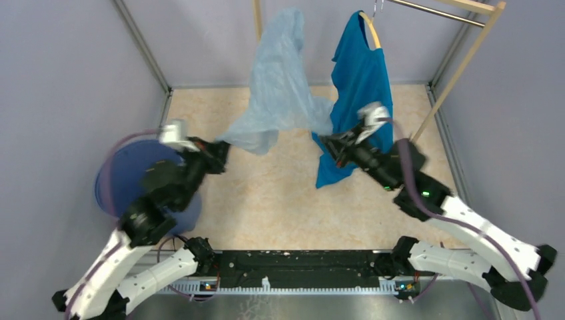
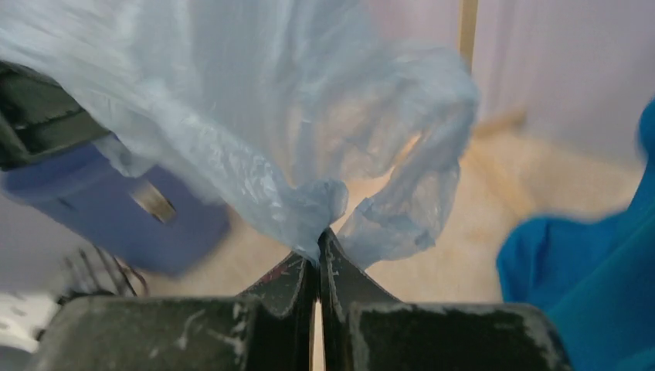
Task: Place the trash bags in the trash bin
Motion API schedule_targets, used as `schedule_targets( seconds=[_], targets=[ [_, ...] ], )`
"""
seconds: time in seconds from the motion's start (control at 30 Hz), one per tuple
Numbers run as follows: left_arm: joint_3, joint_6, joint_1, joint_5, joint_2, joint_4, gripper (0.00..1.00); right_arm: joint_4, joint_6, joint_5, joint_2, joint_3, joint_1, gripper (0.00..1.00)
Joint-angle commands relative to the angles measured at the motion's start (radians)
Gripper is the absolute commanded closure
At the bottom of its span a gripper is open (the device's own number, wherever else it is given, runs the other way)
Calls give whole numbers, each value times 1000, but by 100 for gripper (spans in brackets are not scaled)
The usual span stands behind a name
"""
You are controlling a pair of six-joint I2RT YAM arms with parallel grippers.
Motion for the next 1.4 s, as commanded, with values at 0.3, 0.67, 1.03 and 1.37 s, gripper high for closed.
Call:
schedule_targets(
  seconds=[0.3, 0.67, 1.03, 1.37],
  targets=[
    [-208, -176, -2, -53, 54, -370, 100, -445, 97, 103, 164, -135, -53, 100],
    [-149, -207, -2, 106, 103, -265, 100, -560, 66, 85, 114, -42, -36, 57],
    [-115, -218, -2, 228, 165, -177, 100, -492, 6, 39, 190, 20, 111, 23],
    [-36, -117, -2, 356, 239, -191, 100, -148, -110, -103, 271, -23, 150, 4]
  ],
)
